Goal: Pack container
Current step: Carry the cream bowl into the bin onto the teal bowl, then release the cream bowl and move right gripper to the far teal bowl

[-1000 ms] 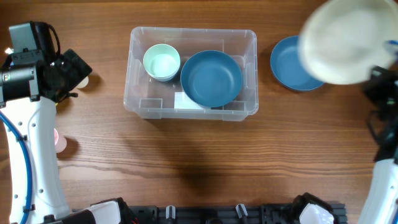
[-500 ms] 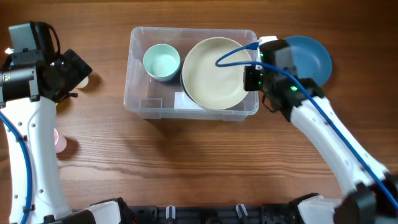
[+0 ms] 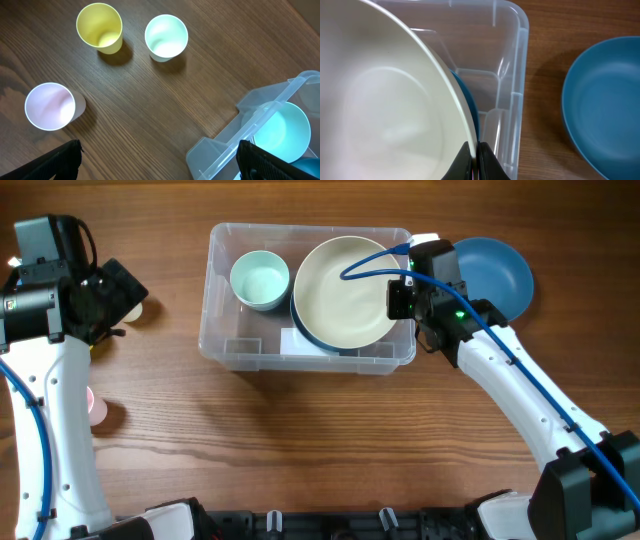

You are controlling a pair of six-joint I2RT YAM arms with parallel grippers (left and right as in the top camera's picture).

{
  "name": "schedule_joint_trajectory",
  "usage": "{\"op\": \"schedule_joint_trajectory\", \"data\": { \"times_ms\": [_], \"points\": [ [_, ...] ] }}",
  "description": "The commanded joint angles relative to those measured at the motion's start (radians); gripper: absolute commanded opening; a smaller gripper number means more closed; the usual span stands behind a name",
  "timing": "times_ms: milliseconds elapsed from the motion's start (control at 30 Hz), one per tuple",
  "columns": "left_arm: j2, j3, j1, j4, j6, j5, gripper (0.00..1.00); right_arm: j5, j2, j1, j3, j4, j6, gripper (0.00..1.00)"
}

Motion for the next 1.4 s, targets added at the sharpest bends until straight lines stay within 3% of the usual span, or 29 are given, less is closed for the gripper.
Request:
{"op": "schedule_joint_trajectory", "data": {
  "times_ms": [0,33,67,100,133,167,400,533,667,800,1033,1200,1367],
  "points": [
    [-0.014,0.010,0.005,0.000,-0.010,-0.002,1.00,-0.039,0.013,0.004,0.036,0.013,-0.001,0.04],
    [-0.014,0.010,0.005,0.000,-0.010,-0.002,1.00,-0.039,0.013,0.004,0.036,0.013,-0.001,0.04],
    [-0.014,0.010,0.005,0.000,-0.010,-0.002,1.00,-0.040,0.013,0.004,0.036,0.015,-0.002,0.15],
    [-0.014,0.010,0.005,0.000,-0.010,-0.002,1.00,-0.048,0.013,0.004,0.036,0.019,-0.002,0.42],
    [-0.014,0.010,0.005,0.000,-0.010,-0.002,1.00,-0.054,0.013,0.004,0.036,0.026,-0.004,0.57],
    [-0.014,0.010,0.005,0.000,-0.010,-0.002,1.00,-0.053,0.013,0.004,0.036,0.027,-0.005,0.63],
    [-0.014,0.010,0.005,0.000,-0.010,-0.002,1.00,-0.050,-0.004,-0.003,0.049,0.020,-0.002,0.64],
    [-0.014,0.010,0.005,0.000,-0.010,-0.002,1.00,0.032,-0.061,-0.060,0.131,-0.121,0.087,0.62],
    [-0.014,0.010,0.005,0.000,-0.010,-0.002,1.00,0.109,-0.079,-0.209,0.248,-0.315,0.153,0.58],
    [-0.014,0.010,0.005,0.000,-0.010,-0.002,1.00,0.083,-0.065,-0.395,0.253,-0.380,0.208,0.56],
    [-0.014,0.010,0.005,0.000,-0.010,-0.002,1.00,-0.036,0.102,-0.597,0.253,-0.368,0.208,0.56],
    [-0.014,0.010,0.005,0.000,-0.010,-0.002,1.00,-0.039,0.331,-0.617,0.253,-0.322,0.208,0.62],
    [-0.014,0.010,0.005,0.000,-0.010,-0.002,1.00,-0.043,0.438,-0.617,0.253,-0.312,0.209,0.62]
  ]
}}
